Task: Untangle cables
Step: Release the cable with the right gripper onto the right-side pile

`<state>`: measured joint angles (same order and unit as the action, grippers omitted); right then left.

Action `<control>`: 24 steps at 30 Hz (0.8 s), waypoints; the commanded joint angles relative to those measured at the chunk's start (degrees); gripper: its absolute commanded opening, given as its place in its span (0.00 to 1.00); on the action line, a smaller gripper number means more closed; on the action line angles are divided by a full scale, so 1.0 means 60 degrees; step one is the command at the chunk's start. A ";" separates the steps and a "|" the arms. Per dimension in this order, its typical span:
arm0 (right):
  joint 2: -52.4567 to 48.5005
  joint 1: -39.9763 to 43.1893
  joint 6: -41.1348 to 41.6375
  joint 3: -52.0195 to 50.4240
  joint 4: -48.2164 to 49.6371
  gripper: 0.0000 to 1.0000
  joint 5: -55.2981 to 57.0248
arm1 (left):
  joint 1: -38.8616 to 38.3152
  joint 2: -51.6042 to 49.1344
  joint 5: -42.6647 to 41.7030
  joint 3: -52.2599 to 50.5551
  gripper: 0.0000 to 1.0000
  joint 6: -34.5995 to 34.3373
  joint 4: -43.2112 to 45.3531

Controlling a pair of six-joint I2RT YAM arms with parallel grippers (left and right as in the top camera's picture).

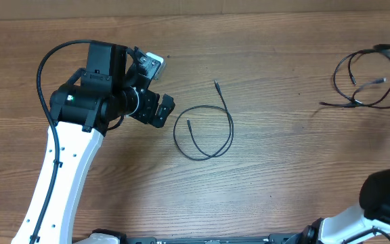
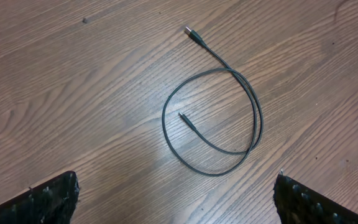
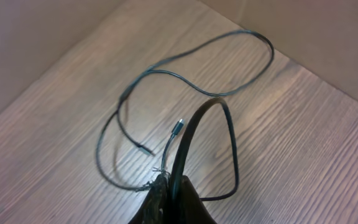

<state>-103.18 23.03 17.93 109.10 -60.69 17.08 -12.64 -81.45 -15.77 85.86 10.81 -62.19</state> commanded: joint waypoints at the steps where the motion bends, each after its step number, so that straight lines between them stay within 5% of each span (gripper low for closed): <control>1: -0.0219 0.0397 -0.0076 -0.0189 0.0353 0.04 -0.0120 | -0.0004 -0.0051 0.0055 0.0069 1.00 -0.0124 0.0000; 24: -0.2310 0.3162 -0.0069 -0.0321 0.2878 0.04 -0.0863 | -0.0004 -0.0051 0.0055 0.0069 1.00 -0.0124 0.0000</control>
<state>-115.79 40.03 17.76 107.42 -44.75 12.01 -12.64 -81.45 -15.77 85.86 10.81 -62.17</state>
